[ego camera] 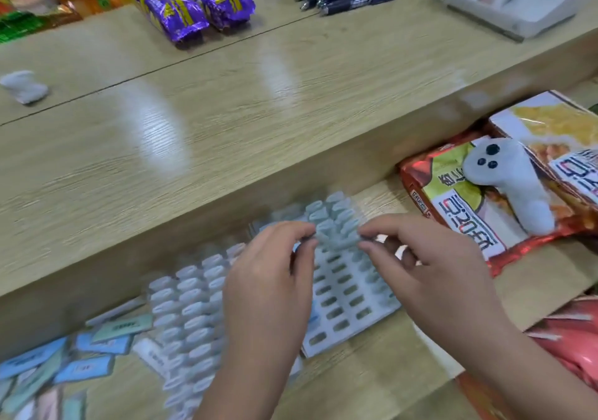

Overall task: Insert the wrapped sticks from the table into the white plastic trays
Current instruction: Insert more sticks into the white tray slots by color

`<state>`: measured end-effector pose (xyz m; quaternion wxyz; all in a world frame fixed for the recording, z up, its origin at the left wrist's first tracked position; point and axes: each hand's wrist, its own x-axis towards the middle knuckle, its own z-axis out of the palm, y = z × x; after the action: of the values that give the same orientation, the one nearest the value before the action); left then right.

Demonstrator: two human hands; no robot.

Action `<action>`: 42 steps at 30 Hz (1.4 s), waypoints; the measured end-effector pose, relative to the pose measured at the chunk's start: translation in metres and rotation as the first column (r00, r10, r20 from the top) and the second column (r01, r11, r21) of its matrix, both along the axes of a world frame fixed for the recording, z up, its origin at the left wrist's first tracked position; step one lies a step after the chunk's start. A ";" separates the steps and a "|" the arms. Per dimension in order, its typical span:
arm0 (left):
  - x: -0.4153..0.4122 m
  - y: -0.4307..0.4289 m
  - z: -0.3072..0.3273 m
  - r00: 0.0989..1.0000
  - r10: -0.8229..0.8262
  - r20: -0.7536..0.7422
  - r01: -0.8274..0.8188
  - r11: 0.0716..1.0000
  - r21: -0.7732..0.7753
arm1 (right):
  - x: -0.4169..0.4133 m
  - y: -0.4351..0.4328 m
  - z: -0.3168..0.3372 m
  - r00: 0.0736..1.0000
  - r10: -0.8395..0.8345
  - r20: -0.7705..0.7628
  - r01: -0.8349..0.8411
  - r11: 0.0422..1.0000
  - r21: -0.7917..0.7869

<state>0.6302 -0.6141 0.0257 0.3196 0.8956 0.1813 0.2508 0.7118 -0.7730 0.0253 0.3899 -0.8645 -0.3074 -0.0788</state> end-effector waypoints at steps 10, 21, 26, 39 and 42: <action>0.015 -0.001 -0.006 1.000 -0.017 -0.017 0.018 0.998 0.065 | 0.015 0.002 -0.013 0.988 0.115 0.102 -0.101 0.985 -0.138; 0.016 -0.004 -0.013 0.982 -0.100 -0.161 0.139 0.957 0.254 | 0.011 -0.002 -0.014 0.964 0.252 0.085 -0.235 0.957 -0.173; 0.017 0.001 -0.013 0.973 -0.130 -0.189 0.174 0.955 0.240 | 0.015 0.004 -0.011 0.973 0.232 0.020 -0.225 0.959 -0.172; -0.008 0.020 -0.005 0.983 -0.172 -0.072 0.180 0.975 0.132 | 0.003 0.010 -0.013 0.955 0.195 0.224 -0.121 0.944 -0.306; -0.045 0.040 -0.001 0.996 -0.082 -0.020 0.082 0.995 0.050 | -0.021 0.032 -0.011 0.961 0.195 0.195 -0.158 0.969 -0.192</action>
<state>0.5853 -0.5742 0.0246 0.3049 0.9124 0.1407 0.2340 0.6909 -0.7410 0.0145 0.2830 -0.8509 -0.4291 -0.1080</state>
